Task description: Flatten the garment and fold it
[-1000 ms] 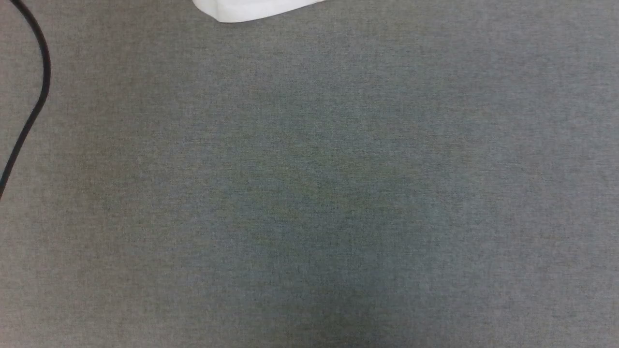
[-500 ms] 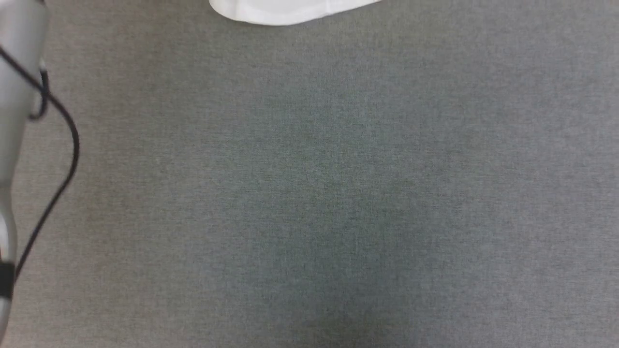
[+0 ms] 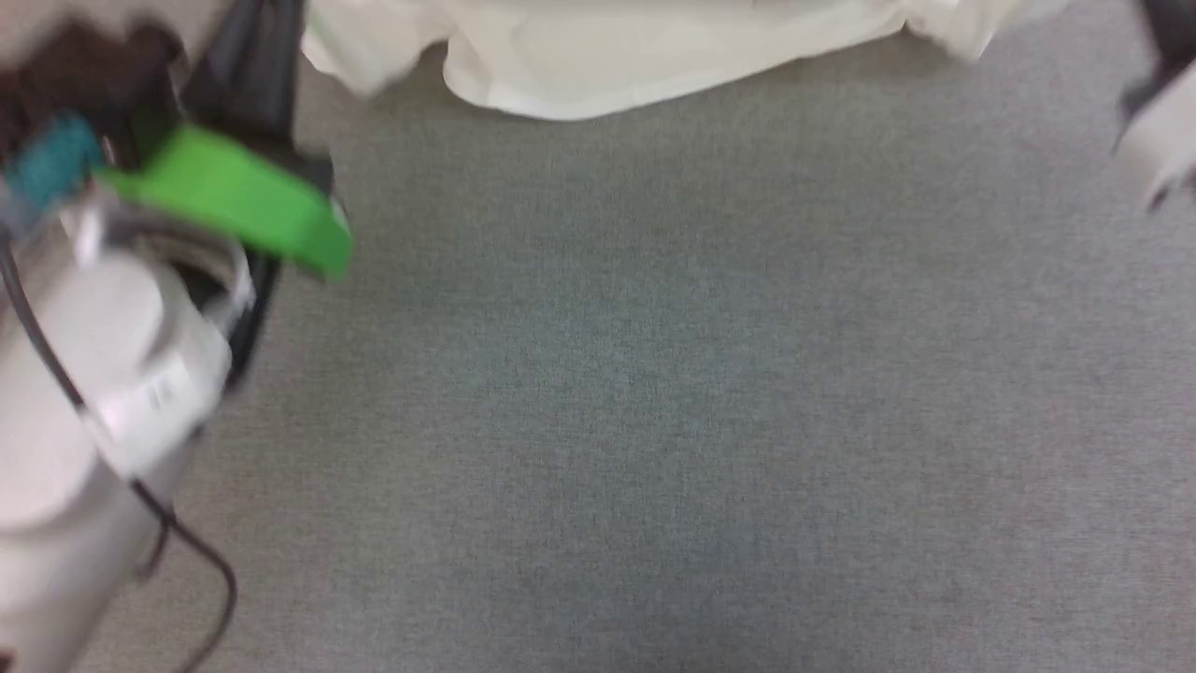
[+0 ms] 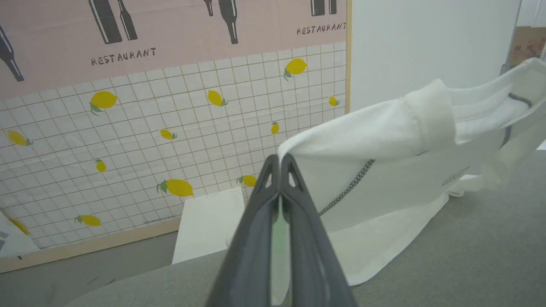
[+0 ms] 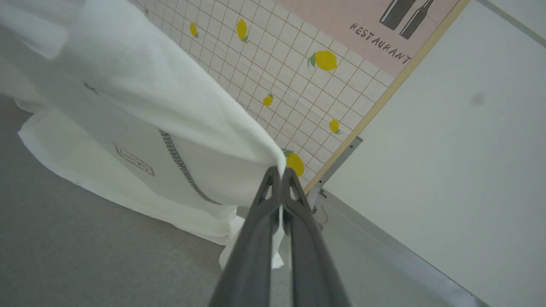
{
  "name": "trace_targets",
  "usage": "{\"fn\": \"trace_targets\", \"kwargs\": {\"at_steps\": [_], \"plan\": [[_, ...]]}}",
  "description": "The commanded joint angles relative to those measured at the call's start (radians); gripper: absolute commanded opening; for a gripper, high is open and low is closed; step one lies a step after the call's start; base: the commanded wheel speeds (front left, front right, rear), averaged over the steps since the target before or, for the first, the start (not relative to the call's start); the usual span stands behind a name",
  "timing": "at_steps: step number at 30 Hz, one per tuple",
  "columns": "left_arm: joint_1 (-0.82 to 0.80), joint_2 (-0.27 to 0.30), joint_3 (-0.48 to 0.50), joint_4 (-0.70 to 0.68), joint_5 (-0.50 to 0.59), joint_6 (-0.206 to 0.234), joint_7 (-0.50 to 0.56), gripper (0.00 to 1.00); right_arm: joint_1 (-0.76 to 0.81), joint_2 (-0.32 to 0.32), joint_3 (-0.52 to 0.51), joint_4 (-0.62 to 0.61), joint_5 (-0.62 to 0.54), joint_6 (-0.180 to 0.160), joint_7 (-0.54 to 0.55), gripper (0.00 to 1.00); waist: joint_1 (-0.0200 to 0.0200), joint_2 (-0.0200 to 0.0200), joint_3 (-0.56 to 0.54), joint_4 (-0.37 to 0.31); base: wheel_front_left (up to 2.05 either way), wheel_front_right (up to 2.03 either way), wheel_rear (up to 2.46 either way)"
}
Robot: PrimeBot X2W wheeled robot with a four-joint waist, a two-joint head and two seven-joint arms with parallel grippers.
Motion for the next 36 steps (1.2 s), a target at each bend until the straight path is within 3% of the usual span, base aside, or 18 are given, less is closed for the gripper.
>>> {"fn": "trace_targets", "kwargs": {"at_steps": [1, 7, 13, 36], "plan": [[0.063, 0.015, 0.001, -0.029, -0.017, 0.021, -0.011, 0.0, 0.071, 0.012, -0.026, -0.041, 0.013, -0.002, 0.017, 0.0, 0.0001, -0.0001, -0.054, -0.003, 0.0, 0.0, 0.0], [0.264, 0.045, -0.024, -0.116, -0.034, 0.083, -0.024, 0.0, 0.323, 0.07, -0.103, -0.186, 0.026, -0.002, 0.085, 0.0, 0.0001, -0.0001, -0.115, -0.003, 0.0, 0.0, 0.0], [0.419, 0.071, -0.07, -0.125, -0.067, 0.109, 0.008, 0.0, 0.532, 0.119, -0.133, -0.253, 0.057, -0.002, 0.155, 0.0, 0.0001, -0.0001, -0.167, -0.002, 0.0, 0.0, 0.0], [0.762, 0.096, -0.228, -0.077, -0.223, 0.069, 0.11, 0.0, 1.025, 0.127, -0.16, -0.305, 0.212, -0.002, 0.402, 0.0, 0.0001, -0.0001, -0.313, -0.005, 0.0, 0.0, 0.0]]}}
